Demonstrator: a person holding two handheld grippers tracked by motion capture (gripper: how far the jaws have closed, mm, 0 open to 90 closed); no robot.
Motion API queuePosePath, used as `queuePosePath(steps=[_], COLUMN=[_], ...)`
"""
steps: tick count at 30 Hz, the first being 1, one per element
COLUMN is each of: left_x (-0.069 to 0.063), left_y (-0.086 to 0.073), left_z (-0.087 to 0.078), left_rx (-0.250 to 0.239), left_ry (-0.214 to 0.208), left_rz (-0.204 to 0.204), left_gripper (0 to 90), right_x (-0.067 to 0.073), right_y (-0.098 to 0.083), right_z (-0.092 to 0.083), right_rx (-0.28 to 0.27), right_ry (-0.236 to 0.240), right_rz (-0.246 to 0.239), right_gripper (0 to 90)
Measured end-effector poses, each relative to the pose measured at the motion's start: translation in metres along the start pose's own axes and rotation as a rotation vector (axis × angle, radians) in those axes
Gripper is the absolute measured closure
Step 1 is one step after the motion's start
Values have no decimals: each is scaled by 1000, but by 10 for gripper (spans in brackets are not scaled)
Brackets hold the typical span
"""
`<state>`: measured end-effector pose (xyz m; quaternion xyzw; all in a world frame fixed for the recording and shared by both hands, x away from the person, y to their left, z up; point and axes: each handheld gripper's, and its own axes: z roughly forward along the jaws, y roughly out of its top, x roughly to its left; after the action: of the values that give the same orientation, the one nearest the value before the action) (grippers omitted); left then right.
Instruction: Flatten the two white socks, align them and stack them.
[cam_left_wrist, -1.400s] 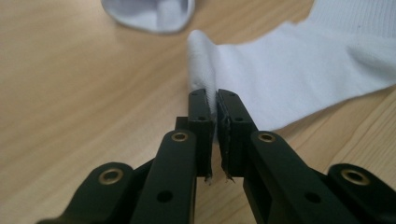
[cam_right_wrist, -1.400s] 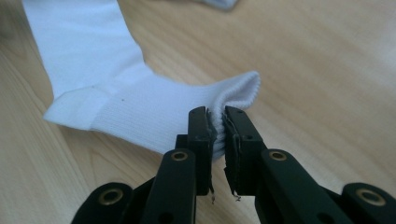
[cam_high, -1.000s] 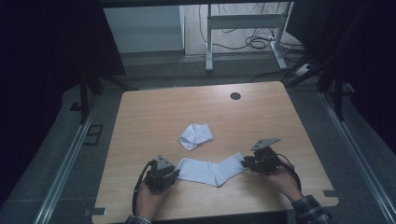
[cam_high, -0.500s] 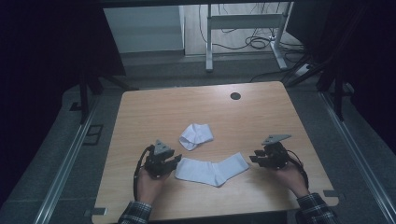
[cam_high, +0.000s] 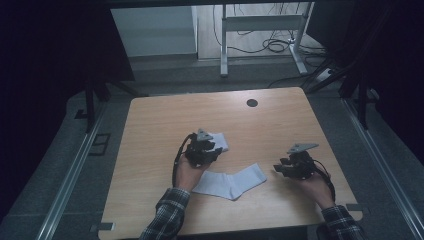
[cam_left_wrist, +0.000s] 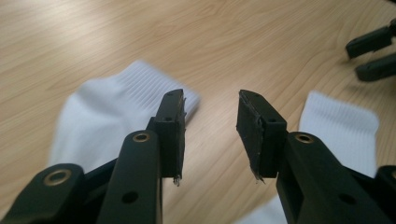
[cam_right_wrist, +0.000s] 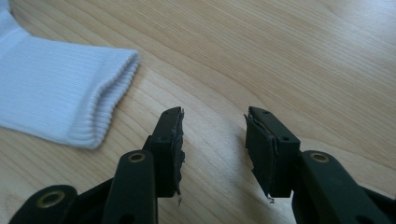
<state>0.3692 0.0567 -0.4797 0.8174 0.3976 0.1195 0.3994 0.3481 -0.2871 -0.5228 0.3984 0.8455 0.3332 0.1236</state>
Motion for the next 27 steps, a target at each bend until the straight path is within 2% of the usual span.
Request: queuePosePath(steps=[6,11,13,18,20,22,23,24,25,26,27], left_x=[-4,-4,-2,1,1,1,2,3,4,6,8], left_y=[14,12,9,3,2,1,1,1,1,1,2], left_z=[34,58,65,75,77,78,78,77,76,75,74], left_rx=[46,108,120,143,145,144,146,146,144,140,133], left_ry=[7,68,96,125,140,153,155,156,150,128,102], left_rz=[11,36,44,32,40,34,27,20,9,-8,-26], left_gripper=[623,612,611,611,624,681,748,748,790,844,856], right_x=[-6,-9,-8,-8,-8,-8,-8,-8,-8,-8,-7], right_y=[-4,-6,-6,-6,-6,-6,-6,-6,-6,-6,-6], right_z=[0,1,1,2,2,2,2,2,2,2,2], right_rx=[1,1,-4,-8,-5,-8,-8,-8,-9,-9,-9], right_ry=[-23,-21,-19,-18,-18,-18,-19,-19,-20,-20,-20], right_rz=[-8,-5,-10,-10,-9,-10,-8,-8,-8,-8,-8], right_gripper=[529,516,511,508,506,504,503,503,502,501,501])
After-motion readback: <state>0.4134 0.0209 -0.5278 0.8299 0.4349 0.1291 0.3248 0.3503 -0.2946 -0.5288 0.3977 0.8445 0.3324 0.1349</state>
